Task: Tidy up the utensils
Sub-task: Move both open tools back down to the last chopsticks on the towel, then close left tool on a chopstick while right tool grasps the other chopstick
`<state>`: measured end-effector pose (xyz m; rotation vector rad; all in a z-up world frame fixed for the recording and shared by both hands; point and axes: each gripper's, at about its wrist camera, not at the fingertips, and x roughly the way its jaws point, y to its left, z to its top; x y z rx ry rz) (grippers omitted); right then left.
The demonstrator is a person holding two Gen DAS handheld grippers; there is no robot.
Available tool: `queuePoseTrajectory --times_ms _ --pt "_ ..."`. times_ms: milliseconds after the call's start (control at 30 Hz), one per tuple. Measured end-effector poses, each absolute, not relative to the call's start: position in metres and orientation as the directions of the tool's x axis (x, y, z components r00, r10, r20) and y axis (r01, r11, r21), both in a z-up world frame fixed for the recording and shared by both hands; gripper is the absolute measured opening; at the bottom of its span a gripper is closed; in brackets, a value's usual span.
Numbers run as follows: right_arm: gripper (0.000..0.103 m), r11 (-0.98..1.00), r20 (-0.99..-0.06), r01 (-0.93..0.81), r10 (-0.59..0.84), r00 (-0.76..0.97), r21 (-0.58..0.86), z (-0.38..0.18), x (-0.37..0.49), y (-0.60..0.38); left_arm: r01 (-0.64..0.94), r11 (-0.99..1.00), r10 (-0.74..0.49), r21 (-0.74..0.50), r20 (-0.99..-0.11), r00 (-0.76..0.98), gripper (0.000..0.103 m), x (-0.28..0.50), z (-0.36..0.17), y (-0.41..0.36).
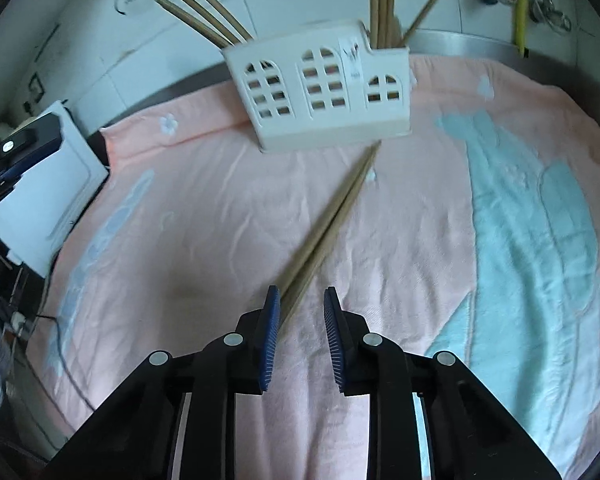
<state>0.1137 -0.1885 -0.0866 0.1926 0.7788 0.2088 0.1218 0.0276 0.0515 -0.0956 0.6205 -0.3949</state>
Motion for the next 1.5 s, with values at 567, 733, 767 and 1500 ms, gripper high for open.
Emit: queuePoseTrajectory --times_ms 567,733,767,1500 --pt "0.022 0.987 -0.738 -0.033 0.138 0.661 0.155 -0.104 0.138 -0.159 0.324 0.919 -0.394 -0.226 -0.583 0.71 0.028 0.128 0.024 0.025" --pt "0.021 0.997 -0.742 -0.009 0.065 0.667 0.079 -0.106 0.142 -0.148 0.324 0.917 -0.399 -0.234 -0.581 0.709 0.028 0.128 0.022 0.026" --pt "0.021 0.998 -0.74 -0.005 0.055 0.67 0.07 -0.107 0.142 -0.148 0.323 0.917 -0.399 -0.235 -0.582 0.708 0.028 0.128 0.022 0.026" --pt "0.007 0.997 -0.536 -0.036 0.064 0.842 0.063 -0.042 0.069 -0.205 0.424 0.853 -0.502 -0.304 -0.699 0.51 0.028 0.127 -0.048 -0.027"
